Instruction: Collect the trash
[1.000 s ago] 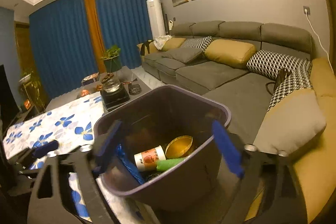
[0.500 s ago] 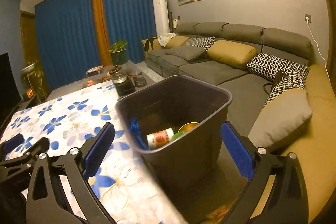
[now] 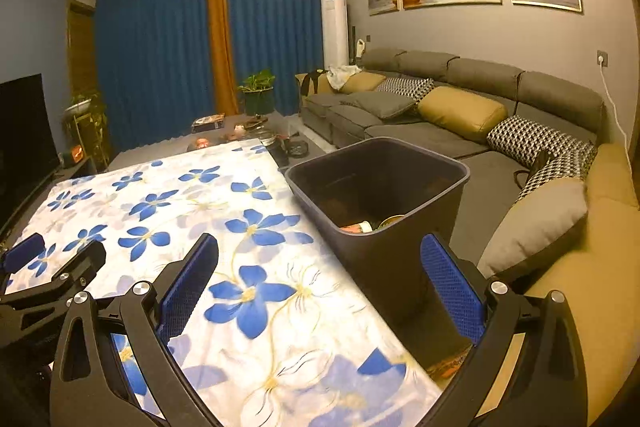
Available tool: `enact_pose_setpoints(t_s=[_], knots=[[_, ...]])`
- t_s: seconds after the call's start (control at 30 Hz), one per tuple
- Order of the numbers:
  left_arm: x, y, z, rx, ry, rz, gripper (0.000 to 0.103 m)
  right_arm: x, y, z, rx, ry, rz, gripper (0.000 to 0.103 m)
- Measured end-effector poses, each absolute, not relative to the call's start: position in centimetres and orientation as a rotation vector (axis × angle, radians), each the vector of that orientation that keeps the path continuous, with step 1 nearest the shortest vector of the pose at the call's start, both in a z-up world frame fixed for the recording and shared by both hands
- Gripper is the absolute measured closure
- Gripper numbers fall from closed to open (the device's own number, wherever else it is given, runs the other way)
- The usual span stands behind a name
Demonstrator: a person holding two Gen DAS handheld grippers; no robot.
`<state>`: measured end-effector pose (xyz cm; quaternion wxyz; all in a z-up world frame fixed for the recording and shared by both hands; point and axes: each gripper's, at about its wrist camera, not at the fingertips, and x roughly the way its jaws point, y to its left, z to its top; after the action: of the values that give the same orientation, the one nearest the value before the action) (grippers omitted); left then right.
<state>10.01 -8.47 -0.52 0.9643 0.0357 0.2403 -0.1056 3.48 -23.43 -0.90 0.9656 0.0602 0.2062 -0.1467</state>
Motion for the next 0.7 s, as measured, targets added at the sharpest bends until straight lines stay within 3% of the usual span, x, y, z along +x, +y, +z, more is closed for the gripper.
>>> enact_pose_setpoints(t_s=[0.7], knots=[[5.6,-3.1,0.3,0.017,0.451,-0.19,0.006,-1.5,-18.1,0.0,0.059,0.346,-0.299,0.006]])
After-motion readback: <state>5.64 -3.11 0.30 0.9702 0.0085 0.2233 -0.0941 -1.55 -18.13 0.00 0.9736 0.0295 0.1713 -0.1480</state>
